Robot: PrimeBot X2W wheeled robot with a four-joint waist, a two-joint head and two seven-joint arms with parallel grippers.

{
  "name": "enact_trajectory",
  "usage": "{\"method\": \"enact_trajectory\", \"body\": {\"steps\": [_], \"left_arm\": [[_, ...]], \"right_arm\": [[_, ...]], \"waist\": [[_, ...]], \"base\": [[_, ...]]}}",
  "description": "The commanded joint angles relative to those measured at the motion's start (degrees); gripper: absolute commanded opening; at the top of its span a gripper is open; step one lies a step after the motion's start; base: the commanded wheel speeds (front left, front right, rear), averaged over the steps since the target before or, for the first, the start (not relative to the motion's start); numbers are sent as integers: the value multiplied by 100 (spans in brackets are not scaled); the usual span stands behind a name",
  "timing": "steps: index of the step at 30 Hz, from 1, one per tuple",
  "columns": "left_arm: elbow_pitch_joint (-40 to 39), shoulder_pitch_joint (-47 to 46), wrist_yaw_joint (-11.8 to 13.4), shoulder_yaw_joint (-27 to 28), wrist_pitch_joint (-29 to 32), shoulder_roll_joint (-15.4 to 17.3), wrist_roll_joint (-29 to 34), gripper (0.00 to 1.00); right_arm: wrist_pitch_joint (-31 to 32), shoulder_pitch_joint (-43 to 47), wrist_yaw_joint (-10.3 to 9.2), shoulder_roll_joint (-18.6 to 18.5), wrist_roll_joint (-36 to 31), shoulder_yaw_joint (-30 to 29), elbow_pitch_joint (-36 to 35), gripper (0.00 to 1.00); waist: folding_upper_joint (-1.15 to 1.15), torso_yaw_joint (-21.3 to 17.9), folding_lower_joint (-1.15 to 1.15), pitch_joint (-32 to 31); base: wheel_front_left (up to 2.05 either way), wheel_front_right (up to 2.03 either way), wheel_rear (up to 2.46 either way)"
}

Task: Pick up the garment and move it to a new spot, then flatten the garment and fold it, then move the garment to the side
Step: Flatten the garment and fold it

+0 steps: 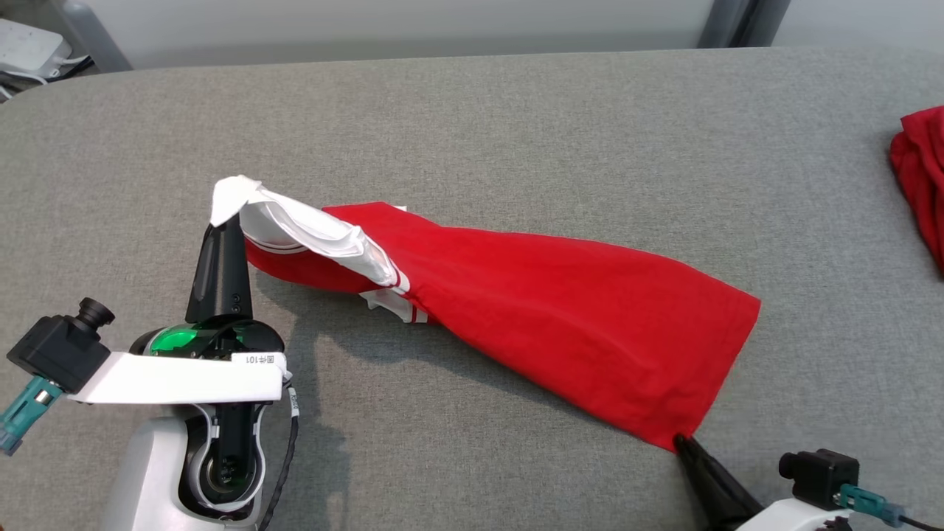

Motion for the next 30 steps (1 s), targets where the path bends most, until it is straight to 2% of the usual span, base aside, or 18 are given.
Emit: {"method": "enact_trajectory", "body": {"steps": [1,6,13,18,21,26,30], "left_arm": [[-131,-239,-45,161,-14,90,85,0],[-113,-246,-48,182,-4,147,80,0],[-212,-321,-59,269,121,315,-14,0],[-407,-602,42,445,644,218,-856,0],[-589,-899,242,542,1113,340,-1239,0],[-1113,-1474,726,637,1917,668,-1648,0],[-2003,-1906,1364,859,2497,851,-2080,0]], "right_arm": [[-33,-35,0,-28,62,146,-30,0],[-33,-133,0,-64,121,164,-120,0],[-33,-164,0,-261,158,-796,-1319,0],[-33,-561,0,-599,264,-1459,-2088,0],[-33,-968,0,-928,243,-1614,-2437,0],[-34,-1594,0,-1590,276,-1648,-2760,0],[-34,-1752,0,-2273,363,-1905,-3038,0]], "waist": [[0,13,0,6],[0,-2,0,24],[0,-180,0,-88],[0,-324,0,-345],[0,-382,0,-578],[0,-411,0,-1014],[0,-338,0,-1330]], "base": [[0,0,0],[0,0,0],[0,0,0],[0,0,0],[0,0,0],[0,0,0],[0,0,0]]}}
